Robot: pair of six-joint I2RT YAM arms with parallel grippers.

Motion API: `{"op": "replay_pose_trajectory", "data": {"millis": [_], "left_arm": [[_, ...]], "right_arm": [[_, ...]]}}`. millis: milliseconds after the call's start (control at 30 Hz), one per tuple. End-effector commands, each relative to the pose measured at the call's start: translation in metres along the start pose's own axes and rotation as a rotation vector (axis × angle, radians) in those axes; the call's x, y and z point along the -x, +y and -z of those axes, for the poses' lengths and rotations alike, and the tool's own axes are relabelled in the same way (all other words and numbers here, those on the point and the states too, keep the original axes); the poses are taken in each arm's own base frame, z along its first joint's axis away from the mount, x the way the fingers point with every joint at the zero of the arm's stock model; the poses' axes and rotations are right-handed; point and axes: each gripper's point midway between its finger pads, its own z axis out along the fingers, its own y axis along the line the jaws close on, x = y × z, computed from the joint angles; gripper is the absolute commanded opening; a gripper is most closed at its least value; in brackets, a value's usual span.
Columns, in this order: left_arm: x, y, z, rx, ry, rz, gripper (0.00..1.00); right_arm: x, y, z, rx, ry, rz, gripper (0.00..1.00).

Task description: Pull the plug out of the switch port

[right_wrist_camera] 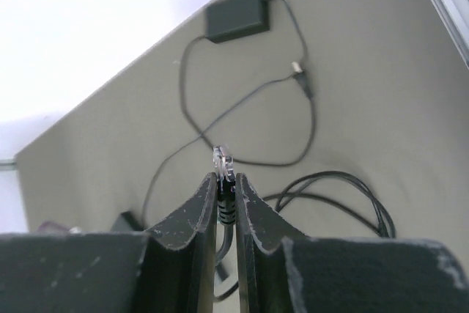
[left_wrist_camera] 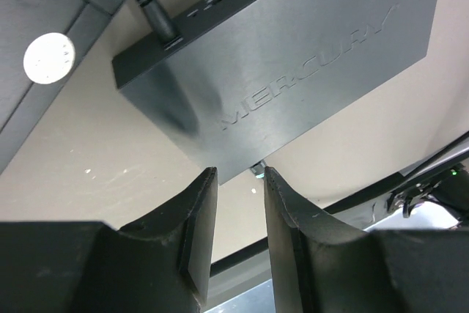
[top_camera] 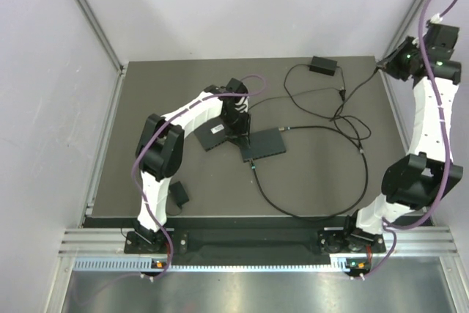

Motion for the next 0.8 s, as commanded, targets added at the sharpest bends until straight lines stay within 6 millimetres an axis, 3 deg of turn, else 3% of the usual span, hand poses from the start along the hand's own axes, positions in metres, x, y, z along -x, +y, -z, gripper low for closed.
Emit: {"op": "replay_pose_trajectory", "data": {"millis": [0, 67, 167, 300, 433, 567, 767], "left_arm": [[-0.001, -0.002, 0.028, -0.002, -0.044, -0.046, 0.37], [-0.001, -0.001, 0.031, -0.002, -0.048, -0.047, 0.37], [-0.003, 0.000, 0.032, 0.002, -0.051, -0.041, 0.37], [-0.003, 0.001, 0.031, -0.003, -0.051, -0.025, 0.37], [-0.003, -0.002, 0.030, -0.016, -0.050, -0.013, 0.37], [-0.003, -0.003, 0.029, -0.022, -0.047, -0.005, 0.37], [-0.002, -0.005, 0.029, -0.026, -0.050, 0.006, 0.37]], "right_arm": [[0.006, -0.020, -0.025, -0.035, -0.084, -0.003, 0.00], [0.004, -0.025, -0.037, -0.048, -0.090, 0.017, 0.01], [-0.009, -0.053, -0.059, -0.162, -0.055, 0.082, 0.02], [-0.007, -0.078, -0.068, -0.281, -0.092, 0.134, 0.02], [-0.012, -0.071, -0.083, -0.301, -0.068, 0.211, 0.05], [-0.024, -0.082, -0.097, -0.368, -0.008, 0.207, 0.20], [-0.058, -0.106, -0.084, -0.534, 0.093, 0.235, 0.51]]}}
